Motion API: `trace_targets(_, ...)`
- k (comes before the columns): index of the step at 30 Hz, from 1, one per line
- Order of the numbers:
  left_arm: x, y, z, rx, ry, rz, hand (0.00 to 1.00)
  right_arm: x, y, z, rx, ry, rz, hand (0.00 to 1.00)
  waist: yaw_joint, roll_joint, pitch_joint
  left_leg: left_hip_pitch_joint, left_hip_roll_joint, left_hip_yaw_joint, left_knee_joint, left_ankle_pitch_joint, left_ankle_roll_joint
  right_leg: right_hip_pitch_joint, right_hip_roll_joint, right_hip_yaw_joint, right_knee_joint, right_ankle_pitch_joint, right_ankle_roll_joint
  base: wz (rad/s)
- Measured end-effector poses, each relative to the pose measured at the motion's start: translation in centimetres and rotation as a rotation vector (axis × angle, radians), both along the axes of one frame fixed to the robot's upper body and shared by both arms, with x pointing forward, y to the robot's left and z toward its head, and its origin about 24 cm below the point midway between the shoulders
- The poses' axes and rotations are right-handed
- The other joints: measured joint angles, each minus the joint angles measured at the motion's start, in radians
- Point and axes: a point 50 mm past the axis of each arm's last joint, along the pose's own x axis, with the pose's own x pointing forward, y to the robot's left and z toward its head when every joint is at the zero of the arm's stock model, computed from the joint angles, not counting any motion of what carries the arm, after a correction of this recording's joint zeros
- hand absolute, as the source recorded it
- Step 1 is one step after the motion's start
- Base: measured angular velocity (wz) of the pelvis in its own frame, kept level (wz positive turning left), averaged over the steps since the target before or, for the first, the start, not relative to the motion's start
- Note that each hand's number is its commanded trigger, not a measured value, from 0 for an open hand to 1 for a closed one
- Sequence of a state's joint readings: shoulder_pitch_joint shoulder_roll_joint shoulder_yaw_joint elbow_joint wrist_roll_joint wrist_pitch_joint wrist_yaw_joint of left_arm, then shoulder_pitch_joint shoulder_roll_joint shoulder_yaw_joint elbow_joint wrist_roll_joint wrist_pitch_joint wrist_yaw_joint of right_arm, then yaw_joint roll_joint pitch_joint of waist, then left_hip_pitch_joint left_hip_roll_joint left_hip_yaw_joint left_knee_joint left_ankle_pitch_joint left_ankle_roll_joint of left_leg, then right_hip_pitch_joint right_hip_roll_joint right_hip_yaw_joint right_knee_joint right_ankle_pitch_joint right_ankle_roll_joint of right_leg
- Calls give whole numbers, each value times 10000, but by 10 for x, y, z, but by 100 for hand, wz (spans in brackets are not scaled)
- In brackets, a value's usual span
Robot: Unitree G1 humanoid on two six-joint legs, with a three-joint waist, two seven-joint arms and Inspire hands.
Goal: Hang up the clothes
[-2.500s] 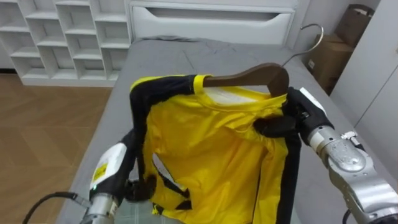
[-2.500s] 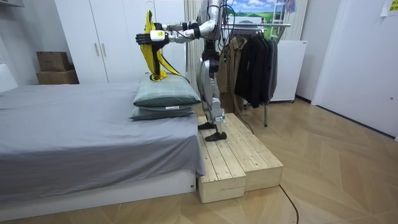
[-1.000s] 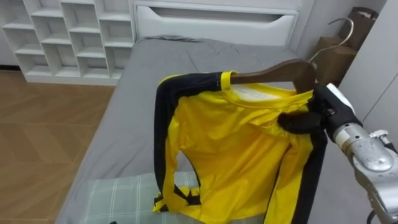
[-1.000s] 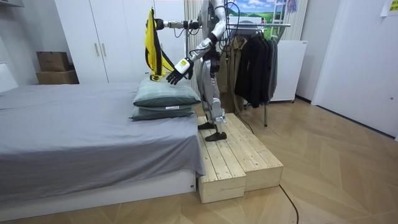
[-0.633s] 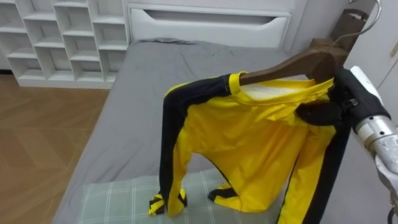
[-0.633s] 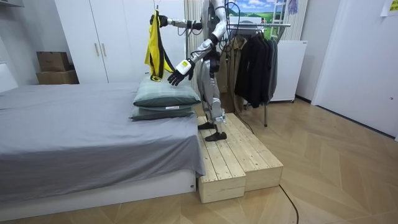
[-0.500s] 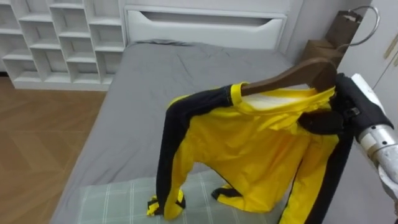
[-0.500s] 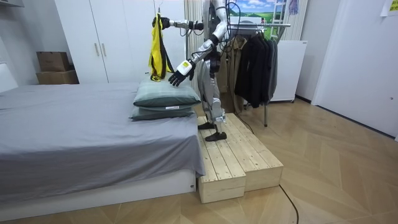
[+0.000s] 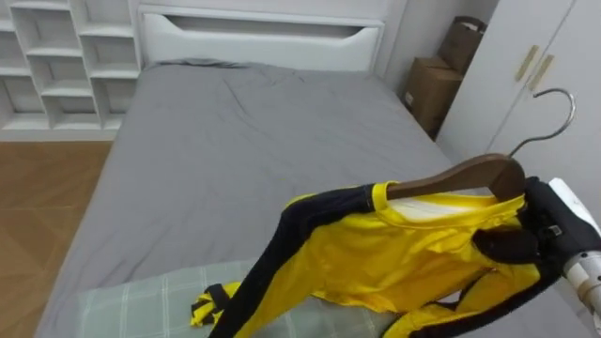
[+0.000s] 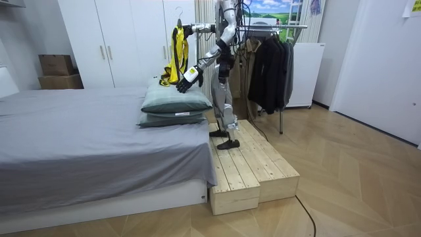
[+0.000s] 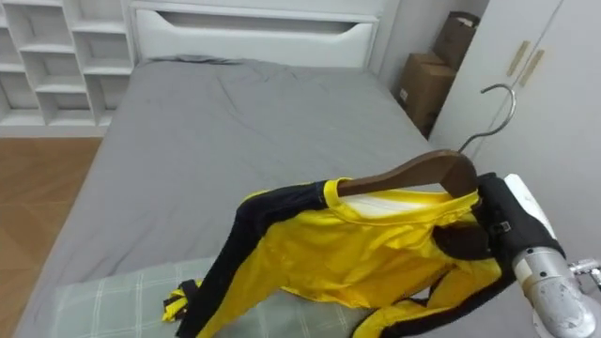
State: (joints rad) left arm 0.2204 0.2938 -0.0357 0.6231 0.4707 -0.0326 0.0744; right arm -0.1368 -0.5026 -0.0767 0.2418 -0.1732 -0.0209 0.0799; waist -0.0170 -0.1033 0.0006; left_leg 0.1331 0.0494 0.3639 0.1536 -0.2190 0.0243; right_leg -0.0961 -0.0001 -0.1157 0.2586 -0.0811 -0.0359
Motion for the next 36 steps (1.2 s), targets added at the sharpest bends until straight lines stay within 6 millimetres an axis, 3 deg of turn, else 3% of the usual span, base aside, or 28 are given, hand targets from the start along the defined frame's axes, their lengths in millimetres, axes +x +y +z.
trace_targets(2, -5, 3, -3, 72, 61, 326, 0, 1, 3, 4, -112, -149, 121, 100, 337, 43, 31, 110, 183, 989, 220, -226, -99, -96, -21, -1410, -32, 210, -335, -127)
trace_targets(5, -11, 5, -4, 127, 128, 703, 0, 1, 3, 4, -306, -138, 174, 100, 343, 176, 136, 163, 392, 1786, 536, -673, -141, -215, -7, -2132, 34, 274, -521, -84)
trace_targets(9, -16, 8, -6, 332, 308, 982, 0, 1, 8, 4, -318, -69, 466, 100, 264, 156, 136, 211, 436, 2510, 676, -828, -229, -620, -88, -2186, 696, 39, -559, -51)
trace_targets(10, -19, 9, -7, 327, 349, 1103, 0, 2, 9, 7, -338, -169, 538, 100, 189, 154, 137, 303, 477, 2723, 871, -951, -291, -693, -117, -2148, 896, -132, -701, -27)
trace_targets(12, -22, 12, -8, 354, 426, 1475, 0, 2, 12, 10, -354, -280, 700, 100, 14, 155, 136, 328, 661, 3128, 1242, -1143, -433, -820, -78, -2094, 1099, -356, -809, -22)
trace_targets(14, -28, 17, -10, 477, 650, 1918, 0, 2, 14, 11, -347, -255, 857, 100, -150, 152, 130, 336, 1053, 3497, 2167, -1417, -643, -807, 104, -1817, 1362, -620, -952, -30)
trace_targets(15, -29, 18, -10, 526, 677, 1996, 0, 2, 14, 11, -344, -239, 872, 100, -172, 155, 130, 297, 1161, 3518, 2501, -1502, -682, -802, 179, -1676, 1414, -733, -956, -42)
trace_targets(16, -31, 21, -10, 652, 737, 2155, 0, 1, 14, 9, -318, -180, 890, 100, -203, 97, 120, 13, 1462, 3413, 3620, -1531, -703, -824, 311, -1296, 1549, -970, -922, -53)
trace_targets(17, -36, 23, -11, 735, 877, 2310, 0, 1, 15, 10, -325, -189, 970, 100, -207, 80, 121, -371, 1765, 2996, 4964, -1331, -687, -842, 381, -934, 1773, -1094, -958, -61)
trace_targets(18, -39, 24, -12, 788, 978, 2377, 0, 1, 15, 10, -323, -196, 977, 100, -214, 80, 122, -556, 1852, 2705, 5537, -1129, -663, -828, 397, -763, 1878, -1146, -979, -76)
trace_targets(19, -44, 24, -13, 853, 1136, 2533, 0, 0, 14, 9, -320, -163, 949, 100, -257, -40, 183, -1038, 1864, 2058, 6451, -683, -661, -726, 448, -310, 1960, -1207, -967, -59)
trace_targets(20, -44, 24, -13, 909, 1186, 2594, 0, -2, 13, 6, -321, -86, 866, 100, -459, -56, 177, -1491, 1803, 1267, 6817, -641, -658, -669, 607, 258, 1891, -1208, -967, -49)
trace_targets(21, -43, 24, -13, 921, 1175, 2602, 0, -4, 12, 4, -310, 1, 828, 100, -535, -107, 172, -1620, 1747, 1106, 6779, -673, -617, -666, 650, 499, 1858, -1208, -967, -39)
trace_targets(23, -43, 24, -13, 1020, 1113, 2697, 0, -11, 10, -4, -290, 387, 748, 100, -516, -308, 144, -1945, 1038, -3, 5568, -718, -582, -598, 1028, 2111, 1490, -936, -927, -58)
trace_targets(24, -43, 22, -13, 1038, 1085, 2742, 0, -11, 9, -4, -285, 424, 747, 100, -490, -331, 133, -1956, 725, -300, 5016, -715, -585, -578, 1154, 2605, 1317, -780, -906, -75)
trace_targets(25, -41, 20, -13, 1020, 999, 2776, 0, -11, 9, -4, -299, 412, 747, 100, -330, -363, 126, -1984, 84, -1077, 3718, -706, -568, -574, 1481, 3900, 961, -399, -857, -97)
trace_targets(26, -40, 17, -13, 935, 936, 2812, 0, -11, 9, -3, -318, 405, 747, 100, -14, -329, 78, -1969, -535, -1828, 2424, -625, -453, -492, 1804, 5484, 487, 16, -732, -109)
trace_targets(27, -40, 14, -14, 874, 937, 2845, 0, -11, 9, -3, -331, 409, 766, 100, 132, -367, 90, -1965, -861, -2170, 1808, -483, -312, -376, 1955, 6389, 207, 236, -631, -116)
trace_targets(28, -40, 9, -16, 743, 953, 2898, 0, -11, 11, -5, -388, 468, 844, 100, 380, -396, 85, -1942, -1396, -2733, 785, -43, -84, -53, 2134, 8230, -321, 711, -372, -107)
trace_targets(29, -40, 1, -19, 593, 1018, 2944, 0, -10, 14, -7, -476, 554, 966, 100, 598, -363, 67, -1938, -1768, -3239, 26, 499, 114, 191, 2207, 9805, -731, 1102, -74, -119)
trace_targets(30, -40, -4, -20, 468, 1078, 2993, 0, -10, 18, -9, -491, 620, 1096, 100, 796, -217, 108, -1858, -1841, -3599, -397, 1046, 132, 61, 2331, 10234, -748, 1304, 227, -94)
trace_targets(31, -39, -6, -21, 433, 1097, 2990, 0, -10, 19, -9, -494, 644, 1145, 100, 866, -38, 111, -1771, -1713, -3696, -431, 1380, 87, -190, 2466, 9932, -673, 1365, 318, -74)
trace_targets(32, -38, -9, -21, 386, 1118, 2977, 0, -10, 19, -10, -474, 631, 1129, 100, 873, 511, 76, -1502, -1048, -3389, -458, 1720, 133, -902, 2698, 7937, -413, 1257, 358, -48)
trace_targets(33, -35, -10, -21, 389, 1048, 2977, 0, -10, 19, -11, -431, 592, 1037, 100, 950, 611, 95, -1471, -867, -3135, -566, 1310, 102, -1409, 2645, 6789, 96, 943, 200, -71)
trace_targets(34, -28, -7, -18, 557, 859, 2930, 0, -12, 22, -17, -290, 677, 913, 100, 1223, 200, 313, -1554, -1039, -2416, -256, 1165, 146, -2493, 1882, 4688, 1942, -179, 77, -45)
trace_targets(35, -32, -11, -21, 499, 1041, 3023, 0, -19, 17, -24, -340, 965, 749, 100, 1041, 199, 317, -1484, -1126, -2196, 231, 723, 260, -2852, 865, 3511, 3376, -1214, 378, -26)
trace_targets(36, -35, -12, -22, 498, 1151, 3020, 0, -23, 15, -27, -331, 1069, 644, 100, 920, 170, 335, -1410, -1121, -1952, 380, 427, 362, -2833, 510, 3245, 3847, -1534, 564, 15)
